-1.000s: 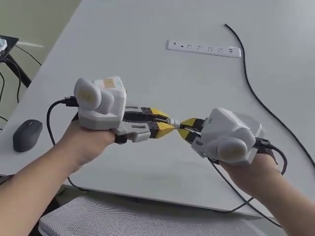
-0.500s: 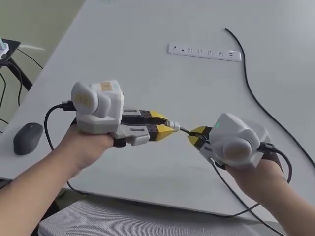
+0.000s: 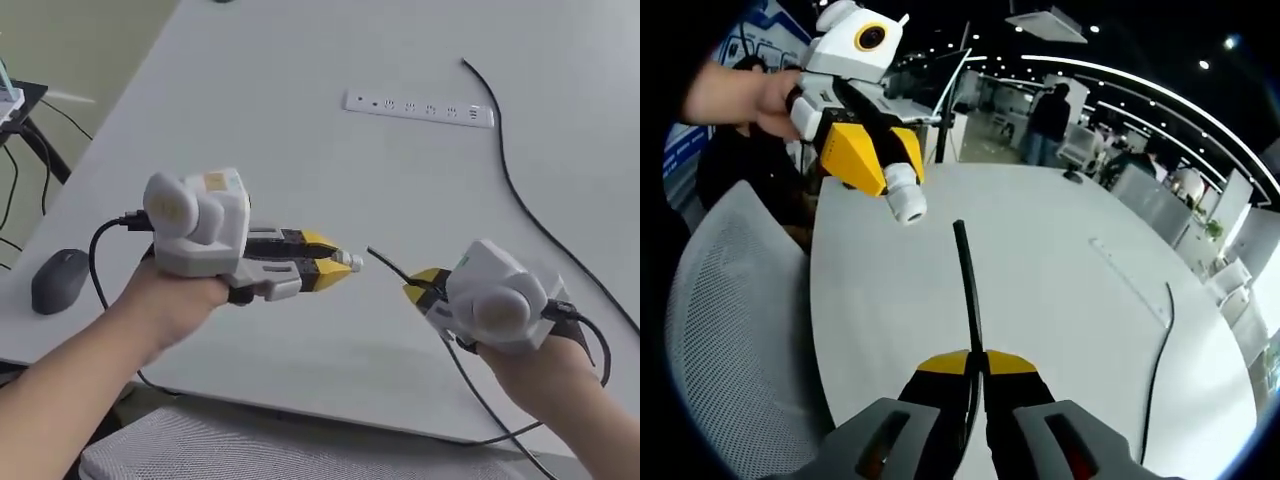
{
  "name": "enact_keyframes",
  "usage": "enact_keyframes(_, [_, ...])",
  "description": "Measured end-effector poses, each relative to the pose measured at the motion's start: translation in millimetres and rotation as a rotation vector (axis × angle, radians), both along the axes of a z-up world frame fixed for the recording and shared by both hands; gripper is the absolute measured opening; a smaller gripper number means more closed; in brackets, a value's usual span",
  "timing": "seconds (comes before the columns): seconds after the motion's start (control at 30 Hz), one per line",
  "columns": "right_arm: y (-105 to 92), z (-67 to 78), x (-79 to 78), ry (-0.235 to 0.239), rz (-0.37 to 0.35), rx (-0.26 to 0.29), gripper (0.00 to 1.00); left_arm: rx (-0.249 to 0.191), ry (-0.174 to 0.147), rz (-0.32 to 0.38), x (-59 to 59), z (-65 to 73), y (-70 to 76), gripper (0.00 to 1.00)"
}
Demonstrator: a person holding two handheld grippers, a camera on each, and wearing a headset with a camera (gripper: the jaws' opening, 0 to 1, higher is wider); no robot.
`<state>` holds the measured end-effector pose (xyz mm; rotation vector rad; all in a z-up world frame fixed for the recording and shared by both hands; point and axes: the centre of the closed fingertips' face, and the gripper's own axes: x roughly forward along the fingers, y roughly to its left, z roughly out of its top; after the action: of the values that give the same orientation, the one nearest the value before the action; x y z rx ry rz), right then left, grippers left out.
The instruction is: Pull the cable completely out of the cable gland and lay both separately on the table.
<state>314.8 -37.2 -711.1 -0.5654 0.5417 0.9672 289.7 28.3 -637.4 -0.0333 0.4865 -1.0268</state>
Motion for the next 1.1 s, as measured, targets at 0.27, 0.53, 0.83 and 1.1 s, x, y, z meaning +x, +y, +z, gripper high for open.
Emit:
enact_keyframes(0.27, [2.0,4.2,1.0,-0.001,-0.005,0.005,0.0,0.0,-0.004,0.003,-1.1,-1.7,-2.0,0.15])
enact_keyframes(0.53, [5.6,7.3,8.0,0.007,-0.027,-0.006,0.0,-0.005,-0.004,0.009,-2.1,-8.2,4.5,0.15])
enact_keyframes(0.83, [19.8,9.7,27.4,0.023,-0.086,-0.014,0.0,-0.008,0.003,0.009,-2.5,-16.2,21.1,0.15])
enact_keyframes(1.1, [44.6,14.8,52.1,0.017,-0.109,-0.025,0.0,-0.007,0.0,-0.003,-2.5,-24.4,39.6,0.15])
